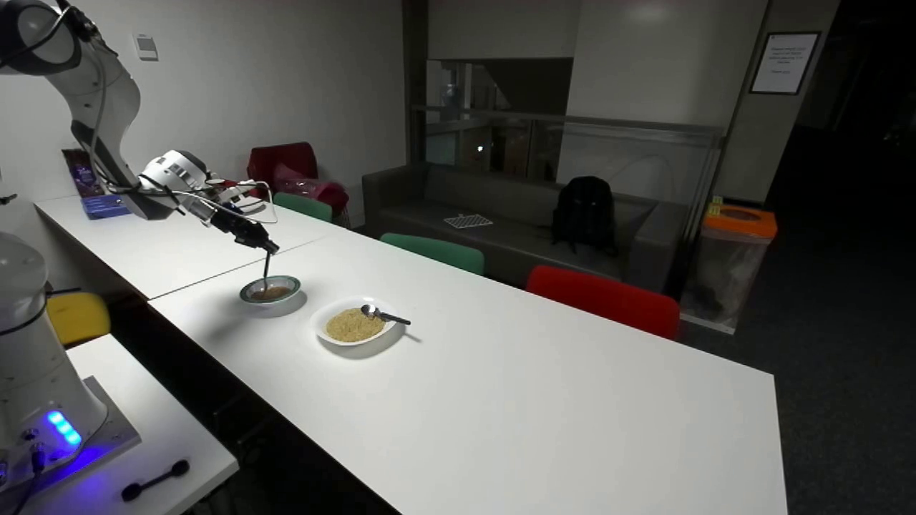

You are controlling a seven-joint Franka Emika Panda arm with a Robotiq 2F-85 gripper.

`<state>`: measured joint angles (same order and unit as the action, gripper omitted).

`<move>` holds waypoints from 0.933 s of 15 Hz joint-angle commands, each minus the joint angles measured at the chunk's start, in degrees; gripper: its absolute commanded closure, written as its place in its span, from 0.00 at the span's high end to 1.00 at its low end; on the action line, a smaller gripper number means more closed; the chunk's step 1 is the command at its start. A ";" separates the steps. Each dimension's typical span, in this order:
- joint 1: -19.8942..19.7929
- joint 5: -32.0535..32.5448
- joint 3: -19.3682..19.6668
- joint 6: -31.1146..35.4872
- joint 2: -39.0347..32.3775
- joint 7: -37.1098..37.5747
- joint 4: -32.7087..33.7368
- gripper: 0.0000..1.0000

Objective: Use the fork to stir the bowl

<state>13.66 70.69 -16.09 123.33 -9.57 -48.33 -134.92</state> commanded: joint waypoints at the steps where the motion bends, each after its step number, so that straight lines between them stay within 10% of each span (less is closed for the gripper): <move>1: 0.41 -0.90 -0.32 0.14 0.74 -1.20 0.54 0.03; 14: 0.47 -0.42 -0.03 0.05 -1.94 -1.20 4.38 0.03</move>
<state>14.18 70.70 -16.31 123.48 -10.77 -48.34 -132.43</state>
